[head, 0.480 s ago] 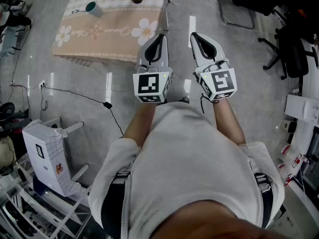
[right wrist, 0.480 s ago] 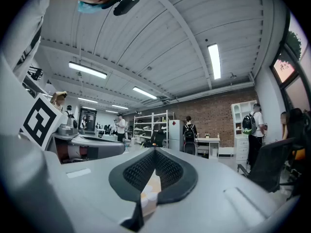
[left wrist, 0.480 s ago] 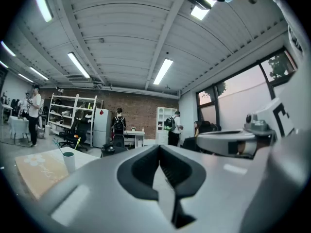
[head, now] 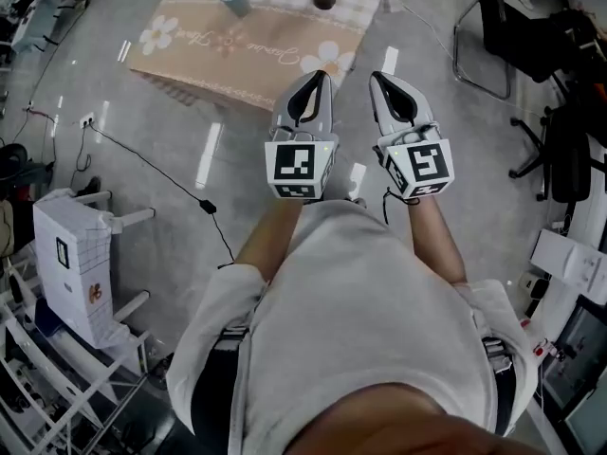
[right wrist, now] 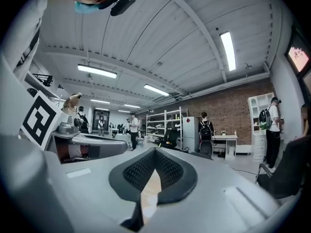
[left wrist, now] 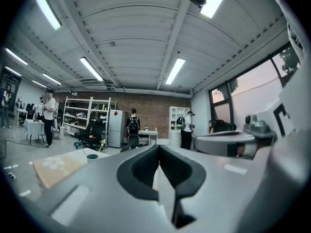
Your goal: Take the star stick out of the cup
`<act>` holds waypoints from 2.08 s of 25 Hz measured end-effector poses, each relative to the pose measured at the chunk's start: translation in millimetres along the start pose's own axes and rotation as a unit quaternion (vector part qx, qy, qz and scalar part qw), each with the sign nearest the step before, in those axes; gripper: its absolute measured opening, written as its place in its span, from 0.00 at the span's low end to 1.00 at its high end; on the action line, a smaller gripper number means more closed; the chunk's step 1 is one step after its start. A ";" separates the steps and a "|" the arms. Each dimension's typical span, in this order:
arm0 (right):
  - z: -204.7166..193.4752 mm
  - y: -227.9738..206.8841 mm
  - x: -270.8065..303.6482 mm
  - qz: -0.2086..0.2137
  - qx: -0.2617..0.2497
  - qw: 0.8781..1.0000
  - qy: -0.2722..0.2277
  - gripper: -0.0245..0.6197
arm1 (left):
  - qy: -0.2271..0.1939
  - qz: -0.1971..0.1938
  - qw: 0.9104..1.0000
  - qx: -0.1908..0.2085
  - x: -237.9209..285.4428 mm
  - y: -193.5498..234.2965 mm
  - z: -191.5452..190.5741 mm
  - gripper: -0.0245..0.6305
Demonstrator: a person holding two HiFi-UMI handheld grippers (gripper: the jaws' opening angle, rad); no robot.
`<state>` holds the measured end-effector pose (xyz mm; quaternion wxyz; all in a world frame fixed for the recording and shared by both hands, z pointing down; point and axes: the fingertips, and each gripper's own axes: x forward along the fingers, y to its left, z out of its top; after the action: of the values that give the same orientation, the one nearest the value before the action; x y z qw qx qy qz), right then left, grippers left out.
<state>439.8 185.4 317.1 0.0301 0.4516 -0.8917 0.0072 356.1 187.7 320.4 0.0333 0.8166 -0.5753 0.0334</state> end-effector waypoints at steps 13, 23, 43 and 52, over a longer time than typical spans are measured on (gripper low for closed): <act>-12.1 90.1 144.4 0.050 -0.014 0.998 0.032 0.04 | 0.010 0.074 0.997 -0.010 -20.4 178.1 -9.1 0.04; -18.3 124.4 207.6 0.045 -0.019 0.996 0.068 0.04 | 0.026 0.097 0.994 -0.032 -36.5 268.5 -22.0 0.04; -37.4 76.9 363.5 0.055 -0.006 0.991 0.125 0.04 | 0.097 0.092 0.989 -0.054 83.3 369.8 -52.0 0.04; -75.2 75.3 412.8 0.090 0.019 0.984 0.153 0.04 | 0.131 0.092 0.987 -0.014 127.3 403.3 -66.0 0.04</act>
<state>139.0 -99.3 418.0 0.1570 0.3634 -0.9133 0.0960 18.0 -60.9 404.3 0.1165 0.7482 -0.6390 0.1353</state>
